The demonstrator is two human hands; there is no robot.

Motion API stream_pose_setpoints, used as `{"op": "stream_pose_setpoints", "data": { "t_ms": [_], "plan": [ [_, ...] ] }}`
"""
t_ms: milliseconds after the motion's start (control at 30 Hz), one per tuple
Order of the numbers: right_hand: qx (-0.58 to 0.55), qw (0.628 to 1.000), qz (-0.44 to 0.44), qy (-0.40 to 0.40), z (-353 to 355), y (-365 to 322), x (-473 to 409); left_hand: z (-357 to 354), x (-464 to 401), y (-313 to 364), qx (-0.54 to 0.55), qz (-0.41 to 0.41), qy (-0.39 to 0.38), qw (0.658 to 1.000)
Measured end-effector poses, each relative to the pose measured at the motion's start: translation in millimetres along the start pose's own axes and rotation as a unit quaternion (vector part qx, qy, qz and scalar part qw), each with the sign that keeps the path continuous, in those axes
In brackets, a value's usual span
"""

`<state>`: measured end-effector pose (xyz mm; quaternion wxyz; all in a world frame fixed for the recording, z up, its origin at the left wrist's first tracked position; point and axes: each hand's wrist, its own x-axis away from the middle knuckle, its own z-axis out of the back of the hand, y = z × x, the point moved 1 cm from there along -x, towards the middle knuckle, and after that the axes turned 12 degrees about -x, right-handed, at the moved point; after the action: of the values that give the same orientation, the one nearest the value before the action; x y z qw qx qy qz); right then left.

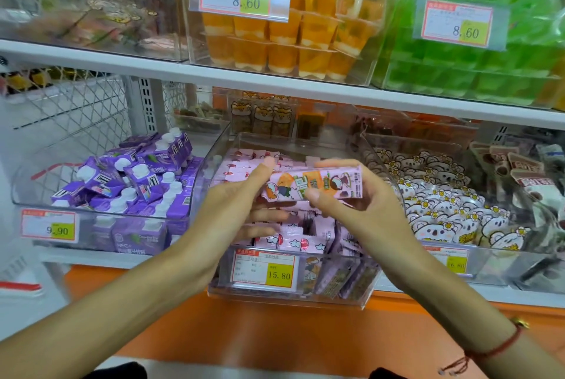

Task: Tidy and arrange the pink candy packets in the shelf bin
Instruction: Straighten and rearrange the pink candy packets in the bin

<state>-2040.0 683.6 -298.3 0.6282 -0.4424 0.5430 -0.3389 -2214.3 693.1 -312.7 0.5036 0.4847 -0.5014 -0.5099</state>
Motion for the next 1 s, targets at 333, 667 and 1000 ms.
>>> {"op": "stream_pose_setpoints", "data": {
  "t_ms": [333,667,1000],
  "plan": [
    [0.241,0.968,0.070,-0.014,13.1,14.0,-5.3,1.0,5.7,2.3,-0.154,-0.227,-0.017,0.962],
    [0.154,0.988,0.010,-0.027,10.2,32.8,-8.4,9.1,-4.0,-23.8,-0.573,-0.277,-0.042,0.770],
    [0.407,0.911,0.052,-0.047,29.3,15.3,-10.2,10.4,-3.0,-20.5,-0.599,-0.267,-0.047,0.753]
  ]
}}
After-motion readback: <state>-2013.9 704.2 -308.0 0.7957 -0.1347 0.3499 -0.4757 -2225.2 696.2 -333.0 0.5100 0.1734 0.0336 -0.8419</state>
